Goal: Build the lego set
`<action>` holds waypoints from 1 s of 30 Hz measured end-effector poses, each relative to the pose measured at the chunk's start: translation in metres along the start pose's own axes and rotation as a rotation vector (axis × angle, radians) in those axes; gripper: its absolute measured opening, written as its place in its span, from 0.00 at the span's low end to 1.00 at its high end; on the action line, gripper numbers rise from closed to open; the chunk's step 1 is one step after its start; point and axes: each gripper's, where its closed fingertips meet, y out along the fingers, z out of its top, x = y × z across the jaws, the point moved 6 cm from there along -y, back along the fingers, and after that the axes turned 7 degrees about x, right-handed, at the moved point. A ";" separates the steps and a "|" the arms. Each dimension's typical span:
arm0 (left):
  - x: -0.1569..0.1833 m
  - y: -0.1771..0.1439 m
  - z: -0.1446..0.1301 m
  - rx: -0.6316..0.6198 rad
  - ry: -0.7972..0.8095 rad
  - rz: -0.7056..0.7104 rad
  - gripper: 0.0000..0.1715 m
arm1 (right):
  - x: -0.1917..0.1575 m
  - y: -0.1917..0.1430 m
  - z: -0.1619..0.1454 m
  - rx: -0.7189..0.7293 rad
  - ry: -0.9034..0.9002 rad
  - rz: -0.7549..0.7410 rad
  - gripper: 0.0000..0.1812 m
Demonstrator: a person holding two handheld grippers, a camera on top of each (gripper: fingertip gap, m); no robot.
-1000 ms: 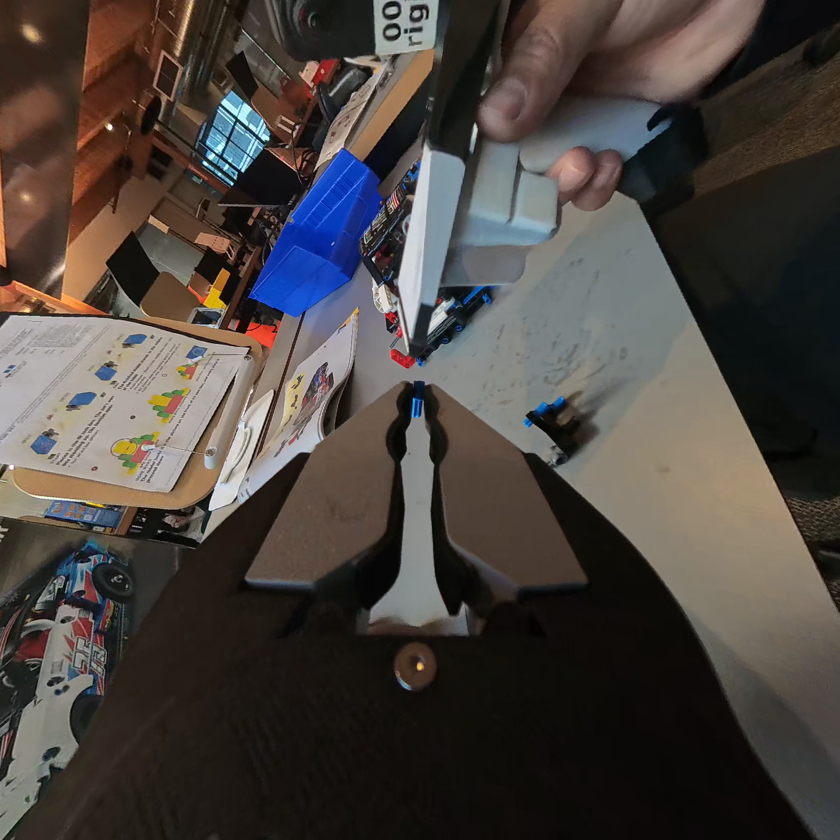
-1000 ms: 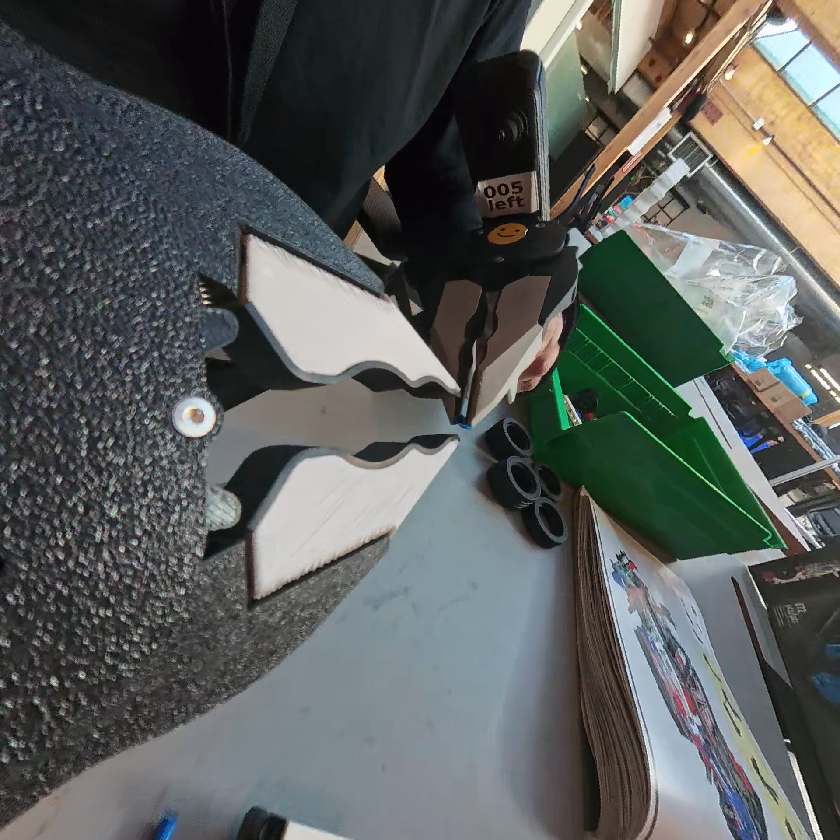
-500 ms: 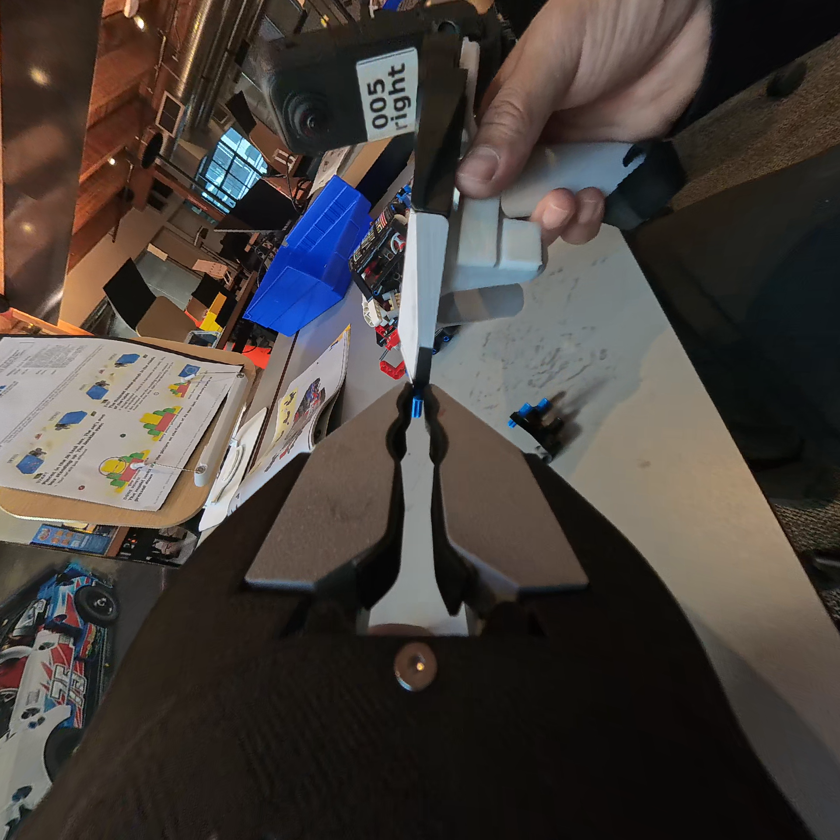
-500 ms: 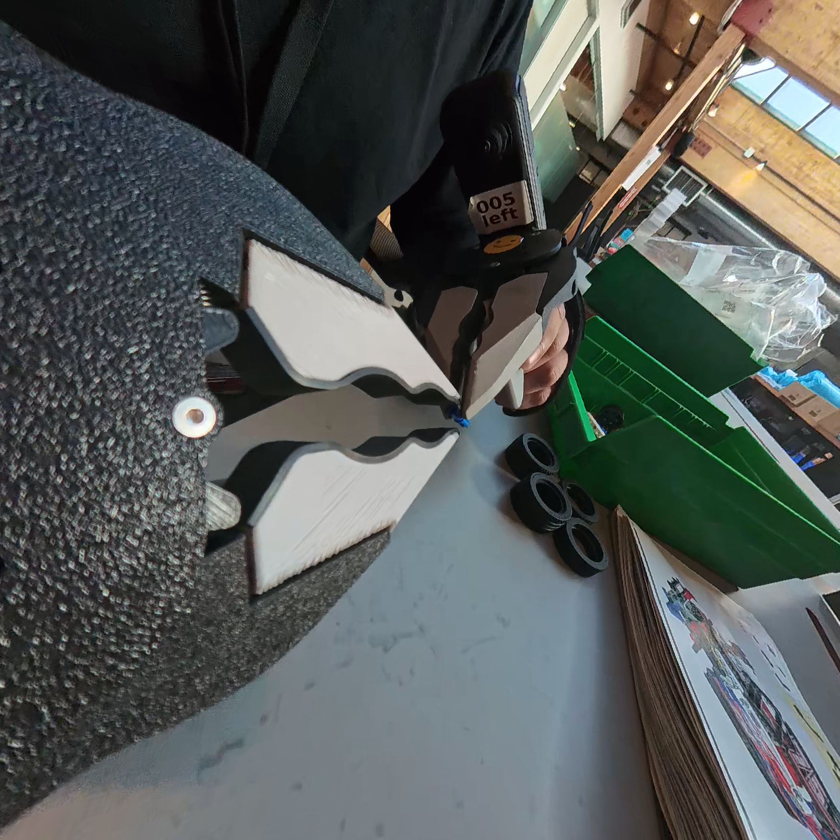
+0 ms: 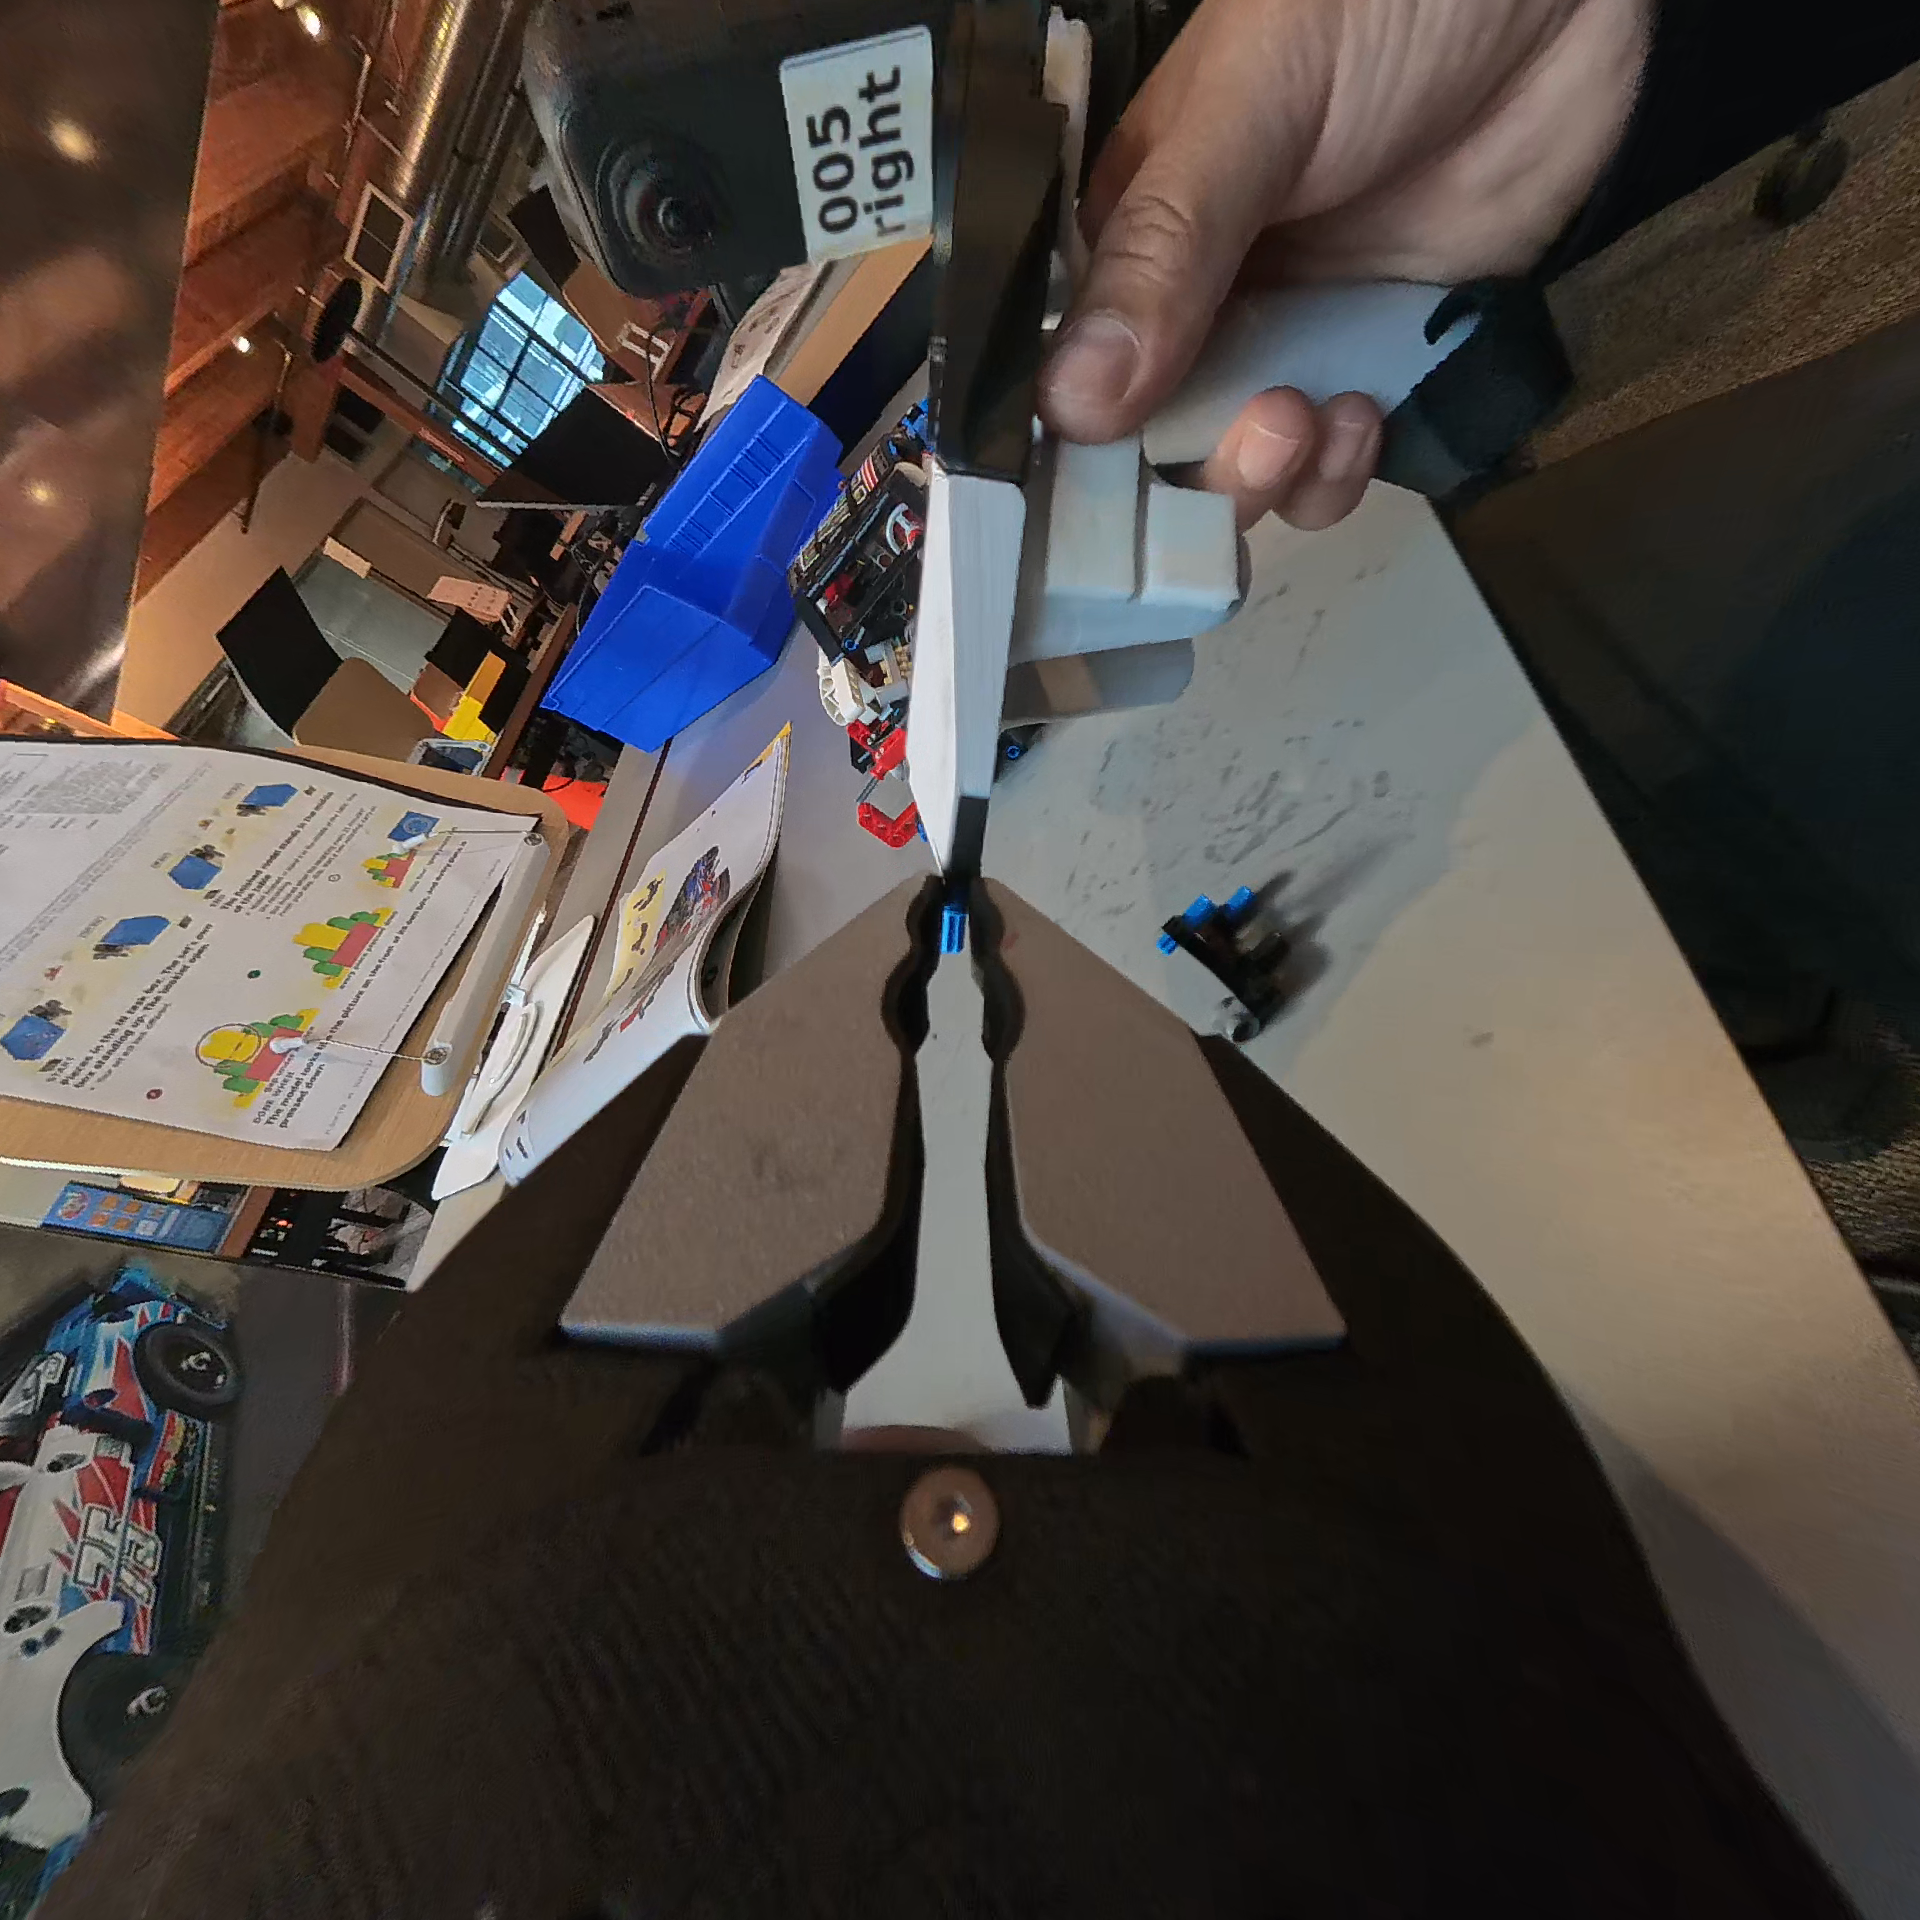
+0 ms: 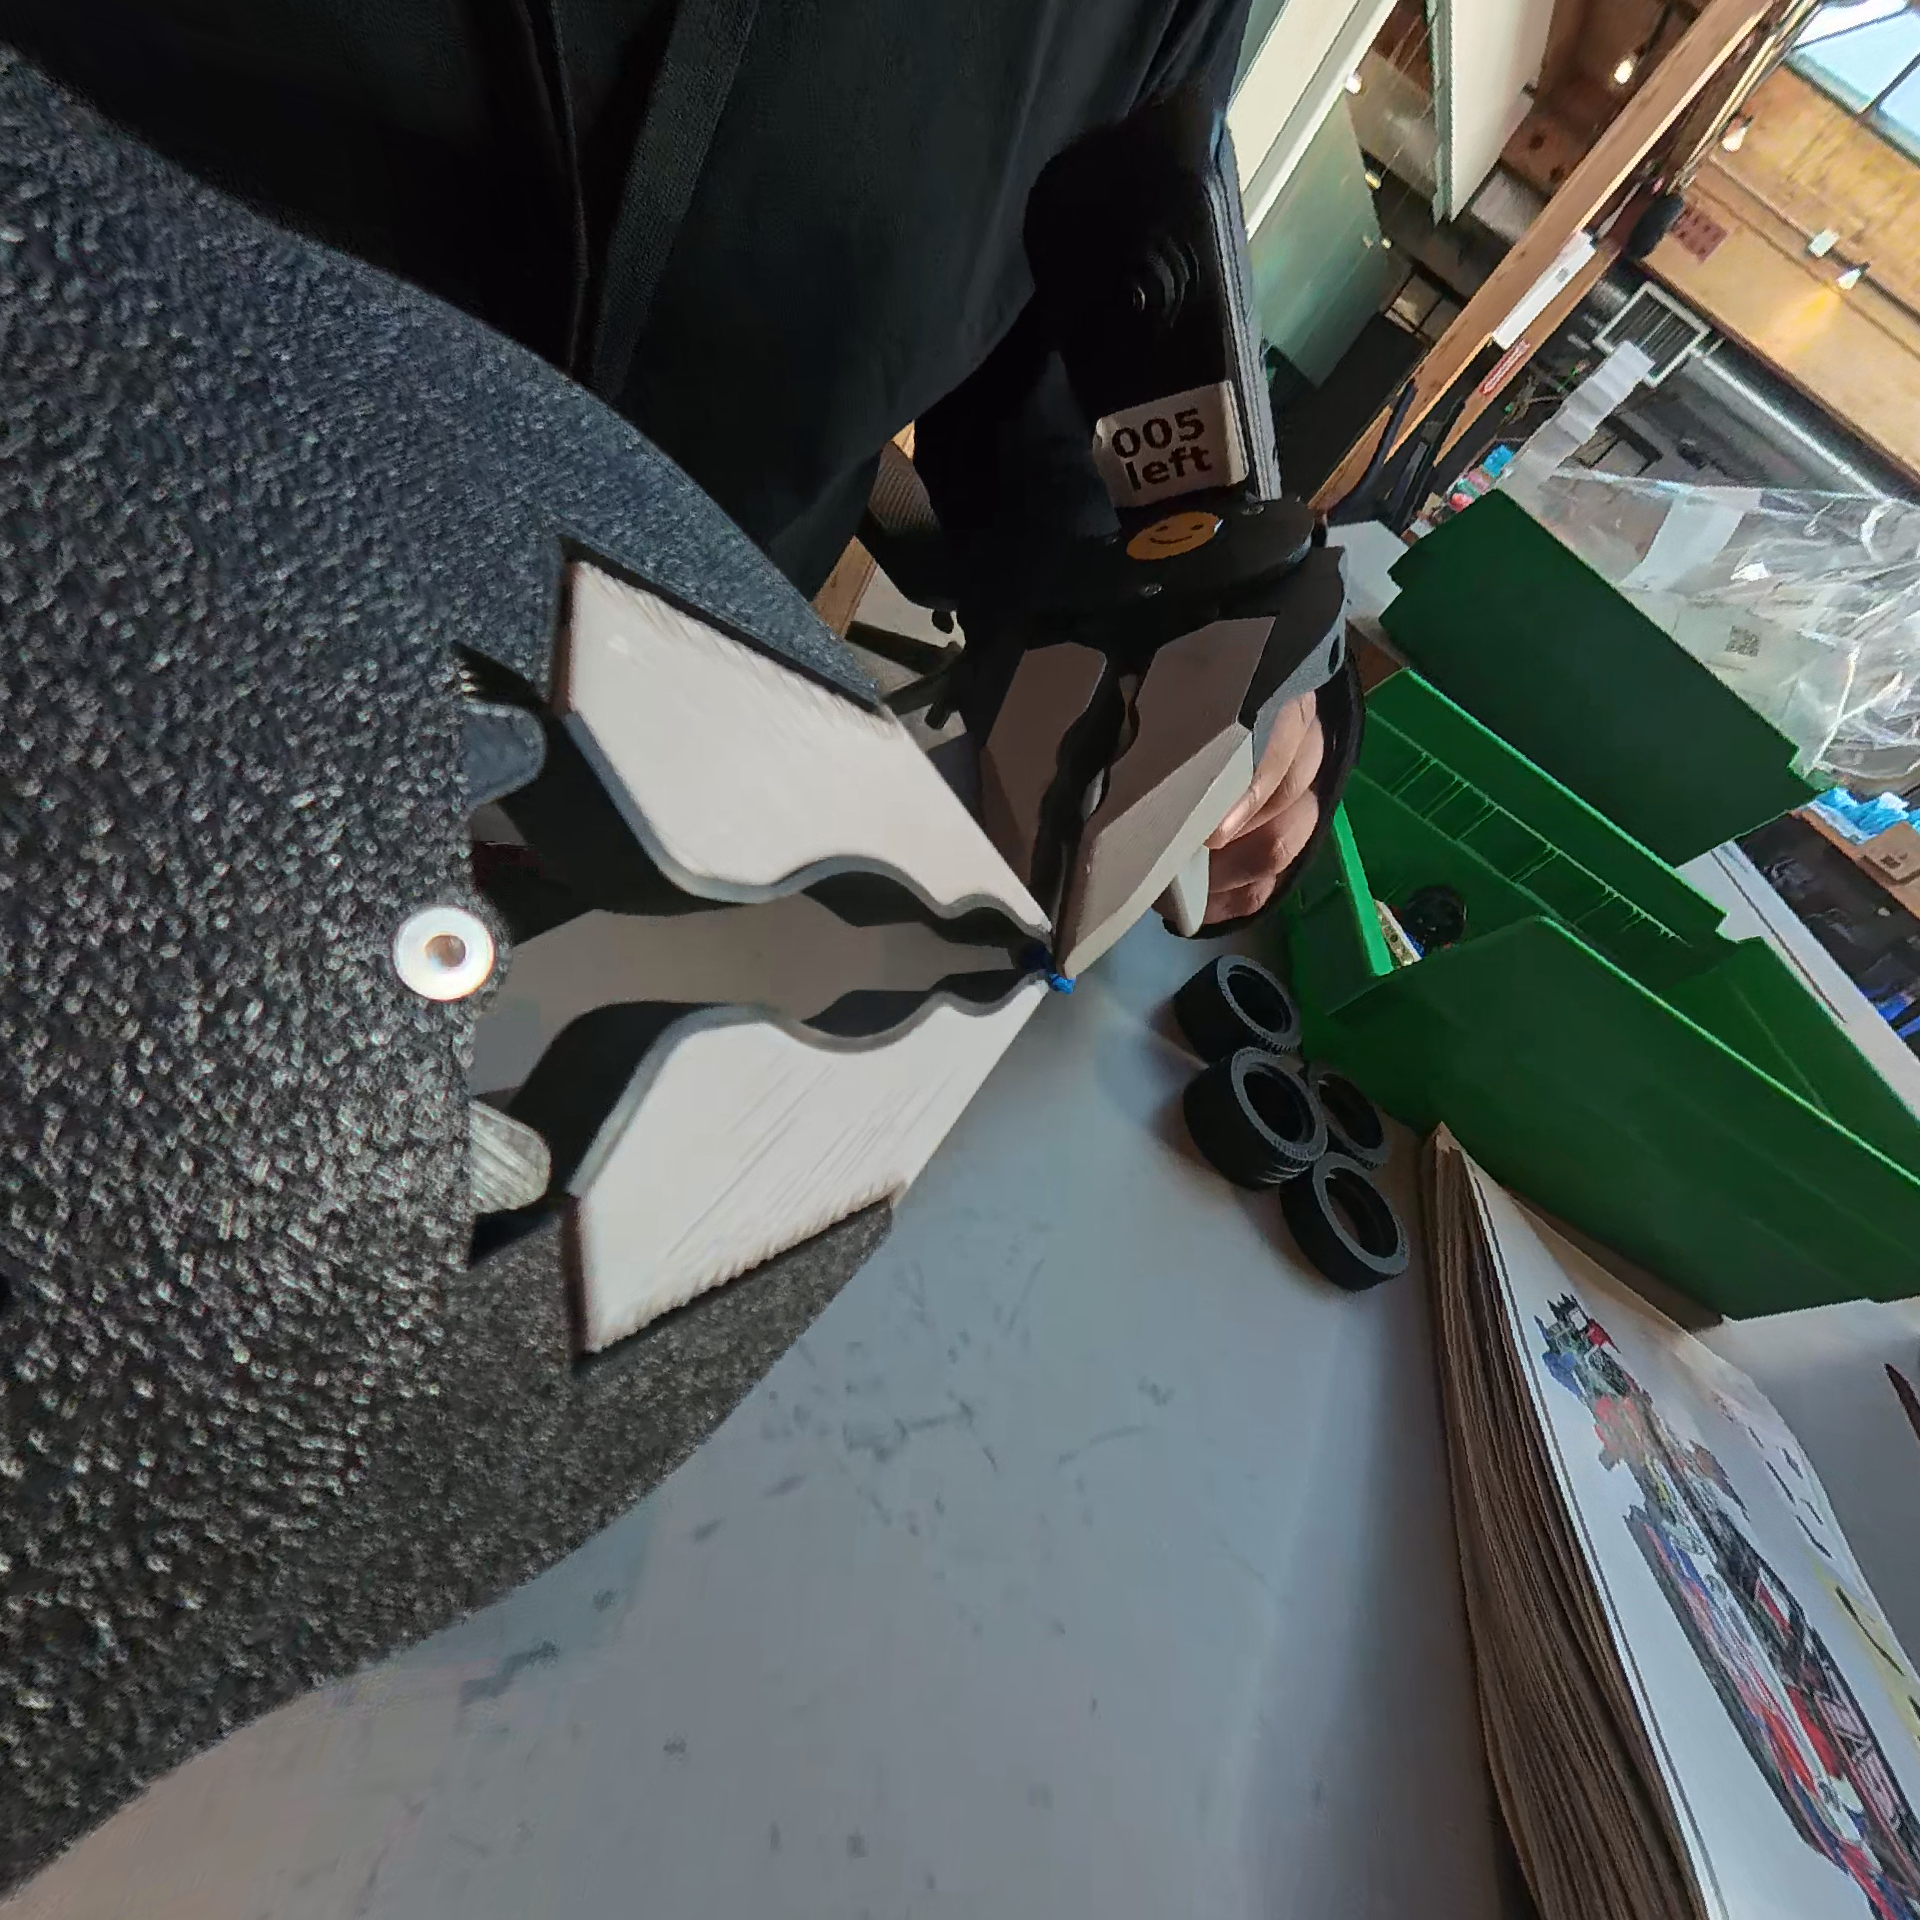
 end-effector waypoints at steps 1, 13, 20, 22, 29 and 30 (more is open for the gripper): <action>0.000 0.000 -0.002 -0.003 -0.008 -0.002 0.01 | 0.001 0.001 0.000 -0.005 -0.018 -0.013 0.02; -0.006 0.007 -0.017 -0.032 -0.147 -0.025 0.04 | 0.015 0.005 0.003 -0.012 -0.151 -0.111 0.02; -0.029 0.008 -0.008 -0.117 -0.241 0.071 0.02 | 0.031 -0.014 0.009 0.007 -0.216 -0.186 0.02; -0.060 0.012 0.005 -0.179 -0.338 0.083 0.00 | 0.035 -0.021 0.008 -0.018 -0.273 -0.232 0.02; -0.213 0.089 -0.052 -0.524 -0.390 -0.020 0.00 | 0.035 -0.020 0.003 -0.035 -0.463 -0.275 0.02; -0.224 0.102 -0.081 -0.594 -0.403 -0.043 0.00 | 0.034 -0.018 0.004 -0.023 -0.488 -0.280 0.02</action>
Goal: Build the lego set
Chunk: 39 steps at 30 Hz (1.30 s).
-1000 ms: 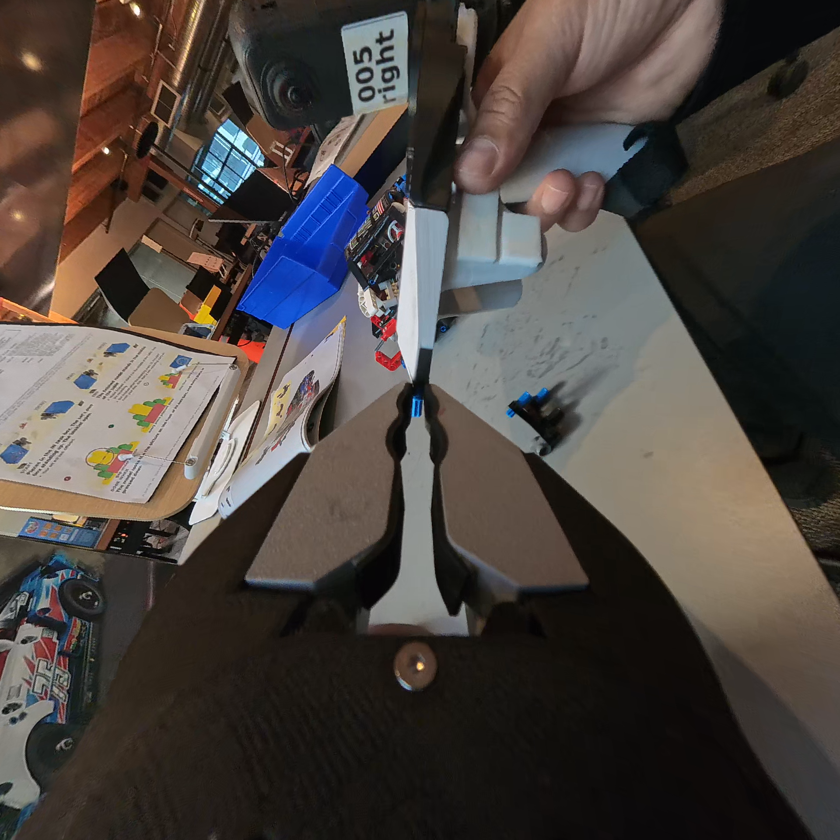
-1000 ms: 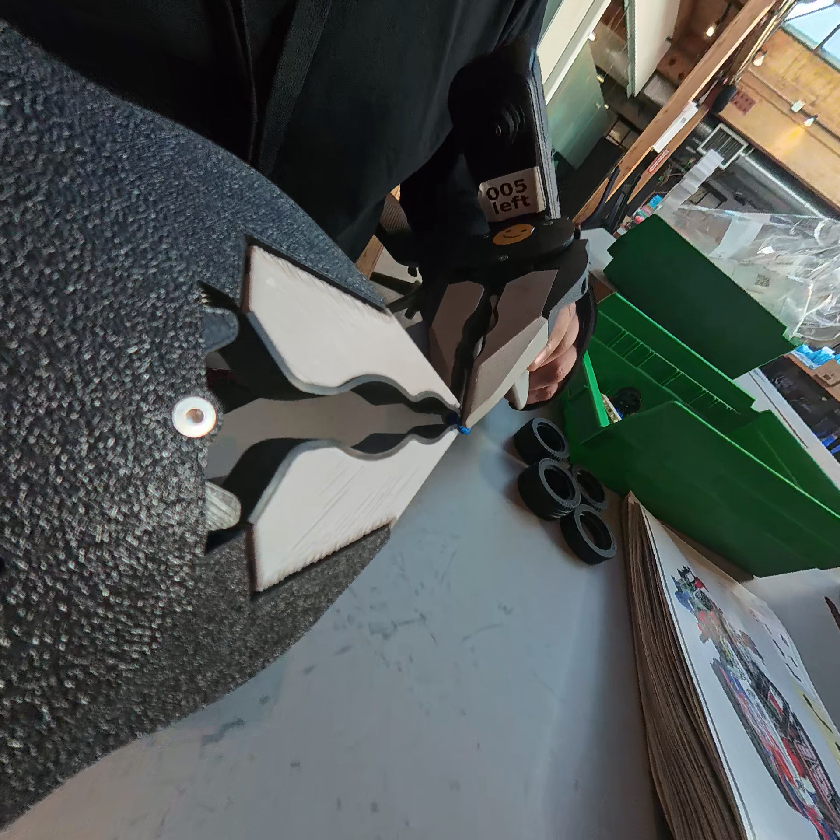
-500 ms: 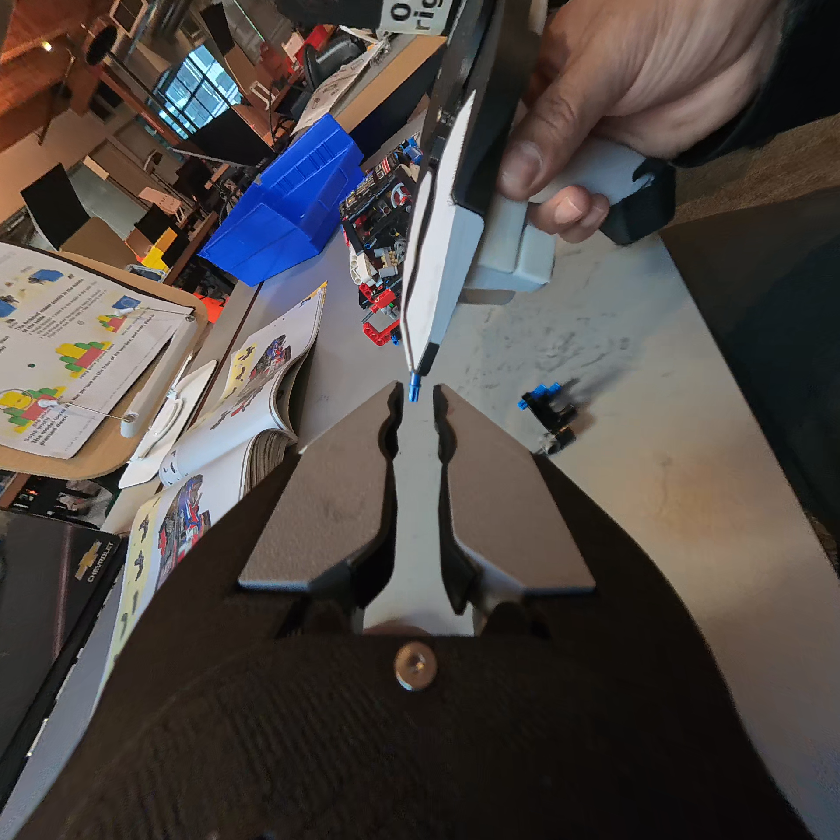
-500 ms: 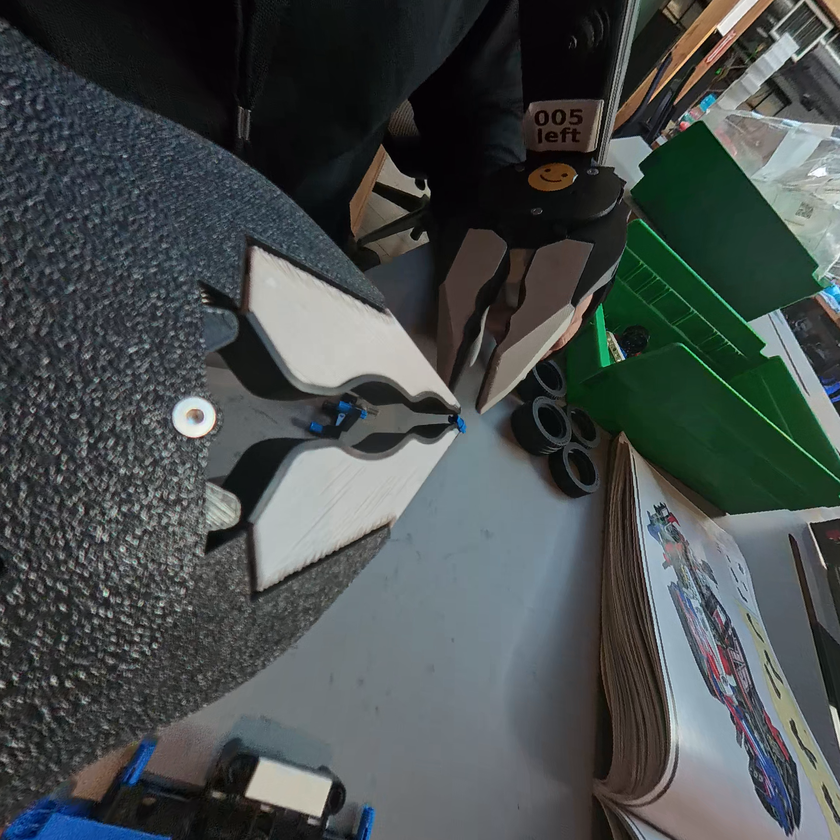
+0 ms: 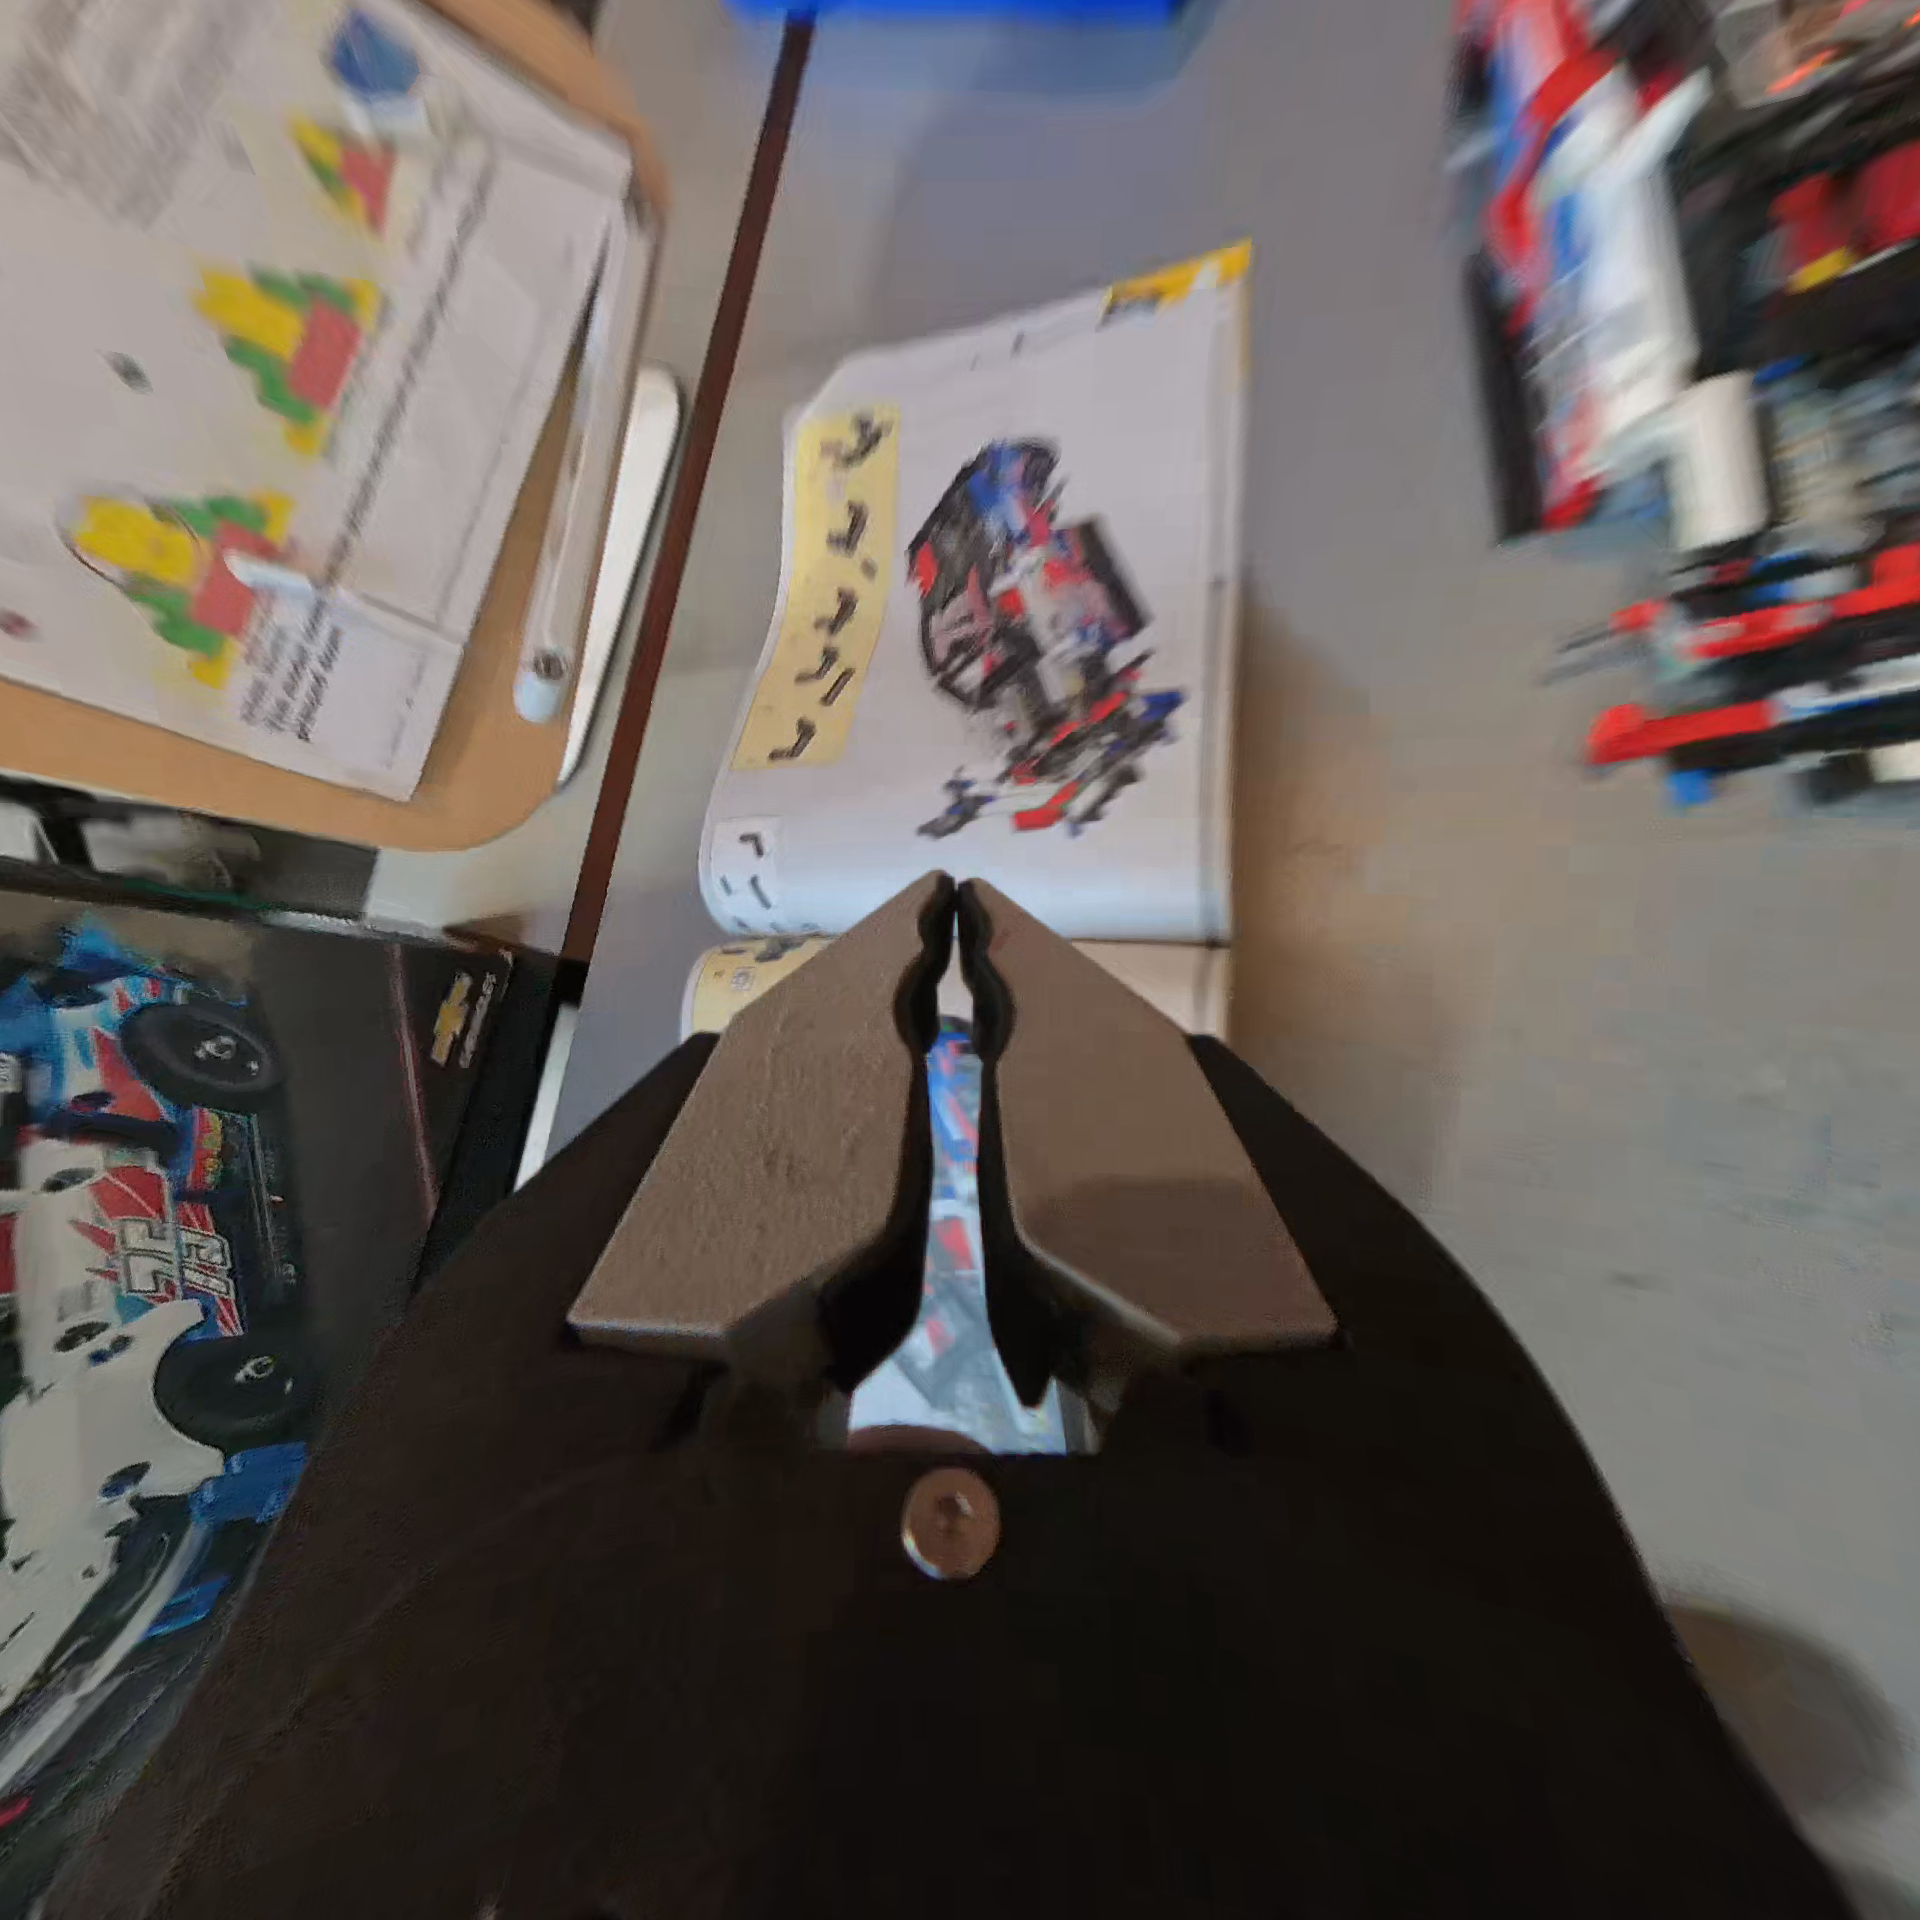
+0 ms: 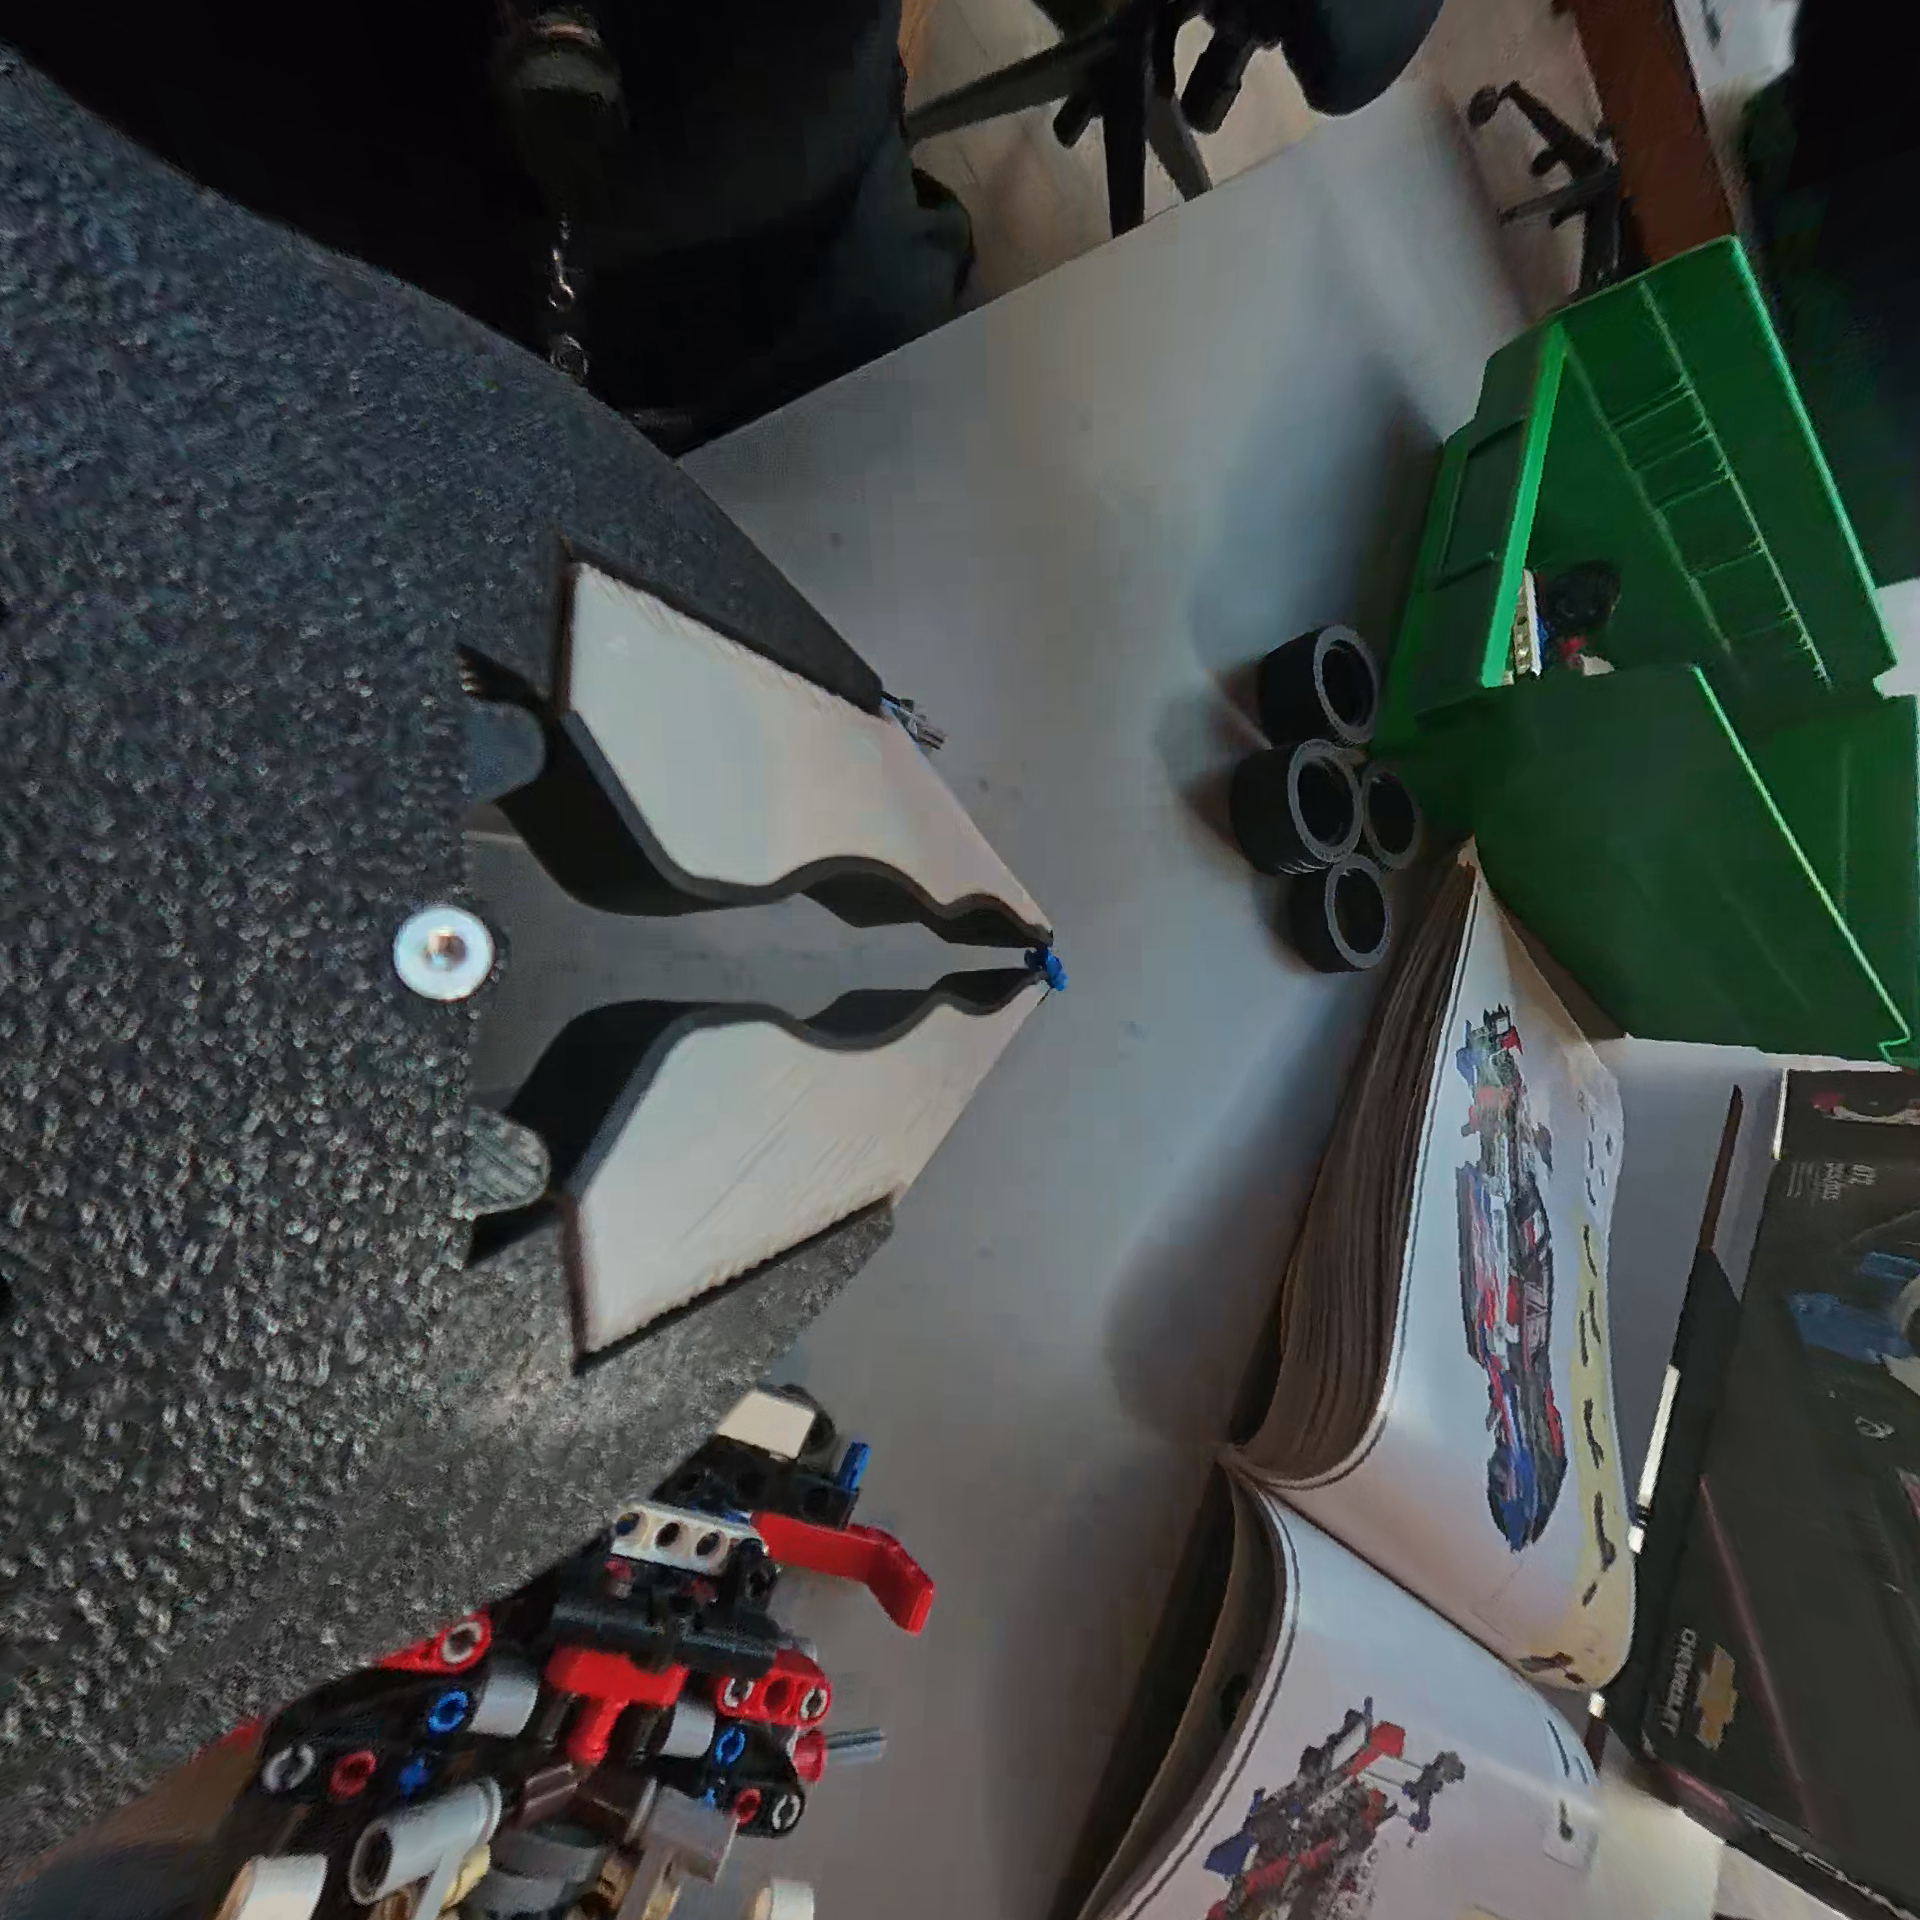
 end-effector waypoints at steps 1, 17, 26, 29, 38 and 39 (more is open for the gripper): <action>-0.016 0.023 -0.015 -0.071 -0.021 -0.007 0.00 | -0.001 0.001 0.002 0.017 -0.024 -0.009 0.02; -0.026 0.068 -0.133 -0.440 0.068 0.008 0.00 | -0.002 -0.003 0.013 0.158 0.037 0.018 0.02; -0.034 0.065 -0.137 -0.362 -0.091 -0.072 0.00 | -0.001 -0.004 0.013 0.167 0.037 0.015 0.02; -0.036 0.065 -0.138 -0.360 -0.128 -0.100 0.00 | 0.001 -0.006 0.014 0.186 0.051 0.008 0.02; -0.037 0.065 -0.139 -0.343 -0.147 -0.108 0.00 | 0.002 -0.009 0.015 0.214 0.062 0.011 0.02; -0.037 0.065 -0.139 -0.343 -0.146 -0.107 0.00 | 0.003 -0.011 0.015 0.224 0.064 0.010 0.02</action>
